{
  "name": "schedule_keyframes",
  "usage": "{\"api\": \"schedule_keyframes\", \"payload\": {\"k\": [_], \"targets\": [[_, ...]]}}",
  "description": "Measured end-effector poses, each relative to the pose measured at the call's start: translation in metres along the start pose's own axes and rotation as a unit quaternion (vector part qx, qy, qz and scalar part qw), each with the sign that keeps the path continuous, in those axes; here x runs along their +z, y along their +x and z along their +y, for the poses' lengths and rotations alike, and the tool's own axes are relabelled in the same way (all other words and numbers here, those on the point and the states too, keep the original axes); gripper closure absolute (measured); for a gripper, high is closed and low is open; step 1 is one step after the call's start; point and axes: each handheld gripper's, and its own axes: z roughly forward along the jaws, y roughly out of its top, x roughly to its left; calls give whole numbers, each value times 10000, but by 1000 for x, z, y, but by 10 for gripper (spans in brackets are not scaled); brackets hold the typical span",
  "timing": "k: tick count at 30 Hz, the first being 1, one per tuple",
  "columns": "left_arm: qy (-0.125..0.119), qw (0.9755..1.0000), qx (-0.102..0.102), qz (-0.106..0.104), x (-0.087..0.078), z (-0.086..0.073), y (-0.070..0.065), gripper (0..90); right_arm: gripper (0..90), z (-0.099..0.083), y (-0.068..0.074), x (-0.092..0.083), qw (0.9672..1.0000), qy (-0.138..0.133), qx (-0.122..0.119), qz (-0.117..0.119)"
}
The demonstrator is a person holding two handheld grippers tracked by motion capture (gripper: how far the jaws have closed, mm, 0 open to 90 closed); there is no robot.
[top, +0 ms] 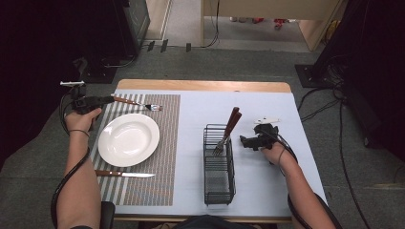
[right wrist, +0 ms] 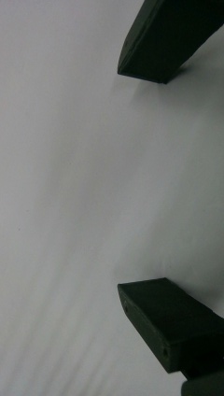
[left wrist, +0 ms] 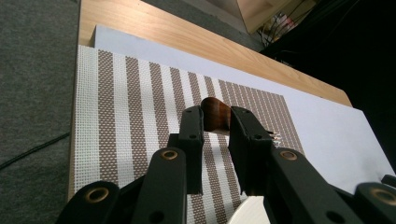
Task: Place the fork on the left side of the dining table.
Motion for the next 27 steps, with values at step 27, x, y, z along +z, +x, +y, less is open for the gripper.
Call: {"api": "schedule_keyframes", "payload": {"k": [27], "targets": [[181,9997,41,172,11,-9,12,726,0,0,0,0,10000,1,0,0]]}}
